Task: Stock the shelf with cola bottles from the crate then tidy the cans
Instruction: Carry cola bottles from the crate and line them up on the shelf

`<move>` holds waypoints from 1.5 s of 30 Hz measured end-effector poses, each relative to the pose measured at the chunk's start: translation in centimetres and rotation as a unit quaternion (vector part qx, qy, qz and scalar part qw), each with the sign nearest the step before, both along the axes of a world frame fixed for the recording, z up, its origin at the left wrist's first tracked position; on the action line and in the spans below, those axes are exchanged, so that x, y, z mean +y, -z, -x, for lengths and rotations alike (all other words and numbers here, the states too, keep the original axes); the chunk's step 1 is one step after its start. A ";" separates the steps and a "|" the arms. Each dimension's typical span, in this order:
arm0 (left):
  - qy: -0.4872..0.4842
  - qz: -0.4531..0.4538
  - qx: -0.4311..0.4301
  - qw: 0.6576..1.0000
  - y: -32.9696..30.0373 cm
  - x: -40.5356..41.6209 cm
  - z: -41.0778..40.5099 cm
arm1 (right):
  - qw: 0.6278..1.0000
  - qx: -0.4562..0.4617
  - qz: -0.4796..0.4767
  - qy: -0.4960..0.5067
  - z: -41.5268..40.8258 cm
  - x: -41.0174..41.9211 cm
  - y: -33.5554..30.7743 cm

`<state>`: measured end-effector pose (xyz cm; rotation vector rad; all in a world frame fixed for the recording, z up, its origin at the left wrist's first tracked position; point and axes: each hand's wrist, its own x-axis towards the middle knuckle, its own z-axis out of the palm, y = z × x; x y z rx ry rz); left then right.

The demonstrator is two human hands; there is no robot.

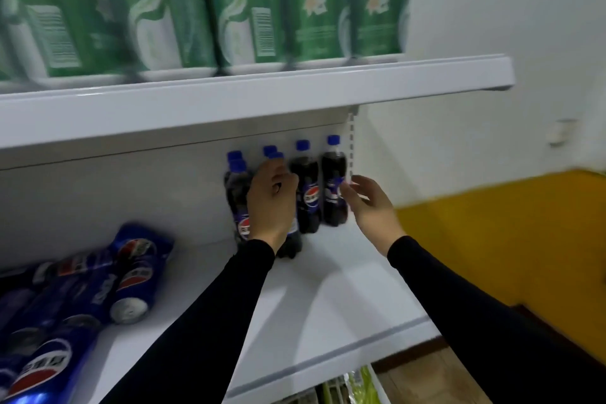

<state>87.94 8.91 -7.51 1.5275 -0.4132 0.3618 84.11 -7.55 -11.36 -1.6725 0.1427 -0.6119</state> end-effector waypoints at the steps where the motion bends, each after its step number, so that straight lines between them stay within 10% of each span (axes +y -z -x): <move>1: 0.032 -0.011 0.000 0.999 -0.2 -1.4 0.6 | 1.000 -0.003 -0.001 0.016 1.1 -0.6 -0.3; 28: 0.551 -0.156 0.087 0.815 7.4 -50.1 43.5 | 0.864 0.014 -0.039 0.501 61.7 -37.5 4.5; 45: 0.694 -0.258 0.104 0.664 16.0 -81.0 54.7 | 0.781 0.143 -0.121 0.596 72.5 -58.6 11.9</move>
